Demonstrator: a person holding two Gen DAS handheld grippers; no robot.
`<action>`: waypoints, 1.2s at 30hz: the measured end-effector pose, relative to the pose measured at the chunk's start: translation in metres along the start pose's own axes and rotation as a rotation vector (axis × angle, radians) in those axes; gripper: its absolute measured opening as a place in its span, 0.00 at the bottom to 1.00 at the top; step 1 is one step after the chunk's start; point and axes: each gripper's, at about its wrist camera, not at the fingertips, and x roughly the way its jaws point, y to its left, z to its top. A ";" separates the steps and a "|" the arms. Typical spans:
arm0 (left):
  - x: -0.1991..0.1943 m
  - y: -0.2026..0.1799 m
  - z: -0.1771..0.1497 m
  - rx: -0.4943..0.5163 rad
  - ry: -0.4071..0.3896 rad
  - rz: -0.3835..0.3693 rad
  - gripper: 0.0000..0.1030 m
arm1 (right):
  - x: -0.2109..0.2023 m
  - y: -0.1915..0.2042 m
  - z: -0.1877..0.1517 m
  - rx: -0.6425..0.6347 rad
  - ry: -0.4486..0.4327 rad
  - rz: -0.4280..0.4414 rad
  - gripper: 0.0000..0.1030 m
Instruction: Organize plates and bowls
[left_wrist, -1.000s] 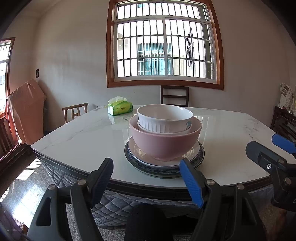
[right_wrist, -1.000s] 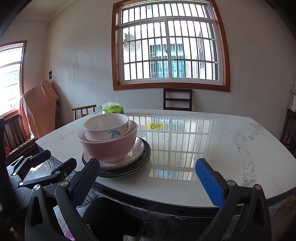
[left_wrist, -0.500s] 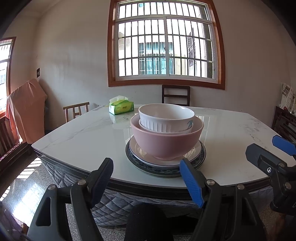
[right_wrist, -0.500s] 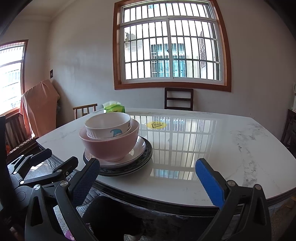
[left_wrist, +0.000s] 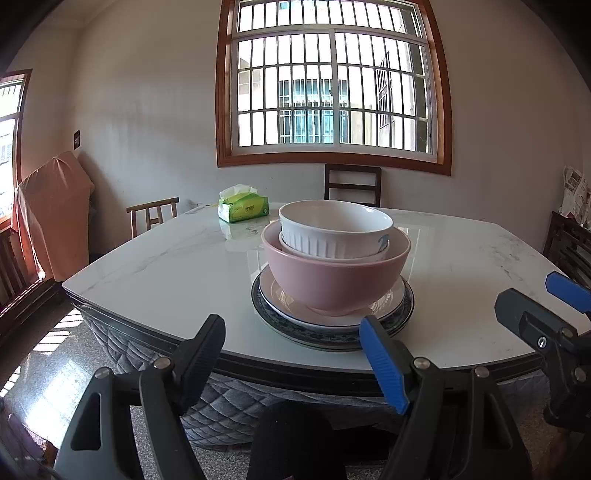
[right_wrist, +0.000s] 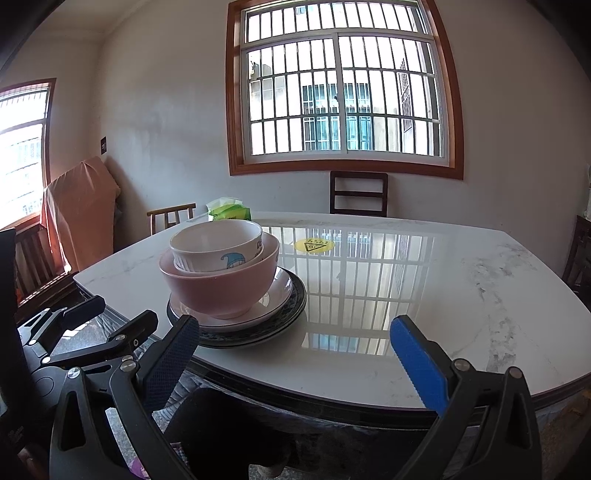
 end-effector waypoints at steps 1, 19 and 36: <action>0.000 0.000 0.000 0.000 0.002 -0.001 0.75 | 0.000 0.001 0.000 -0.001 0.000 -0.001 1.00; 0.003 -0.002 -0.001 0.012 0.016 -0.001 0.75 | -0.001 -0.001 -0.003 0.002 0.008 0.002 1.00; 0.003 -0.003 -0.002 0.017 0.023 0.004 0.75 | 0.001 -0.002 -0.007 0.004 0.024 0.007 1.00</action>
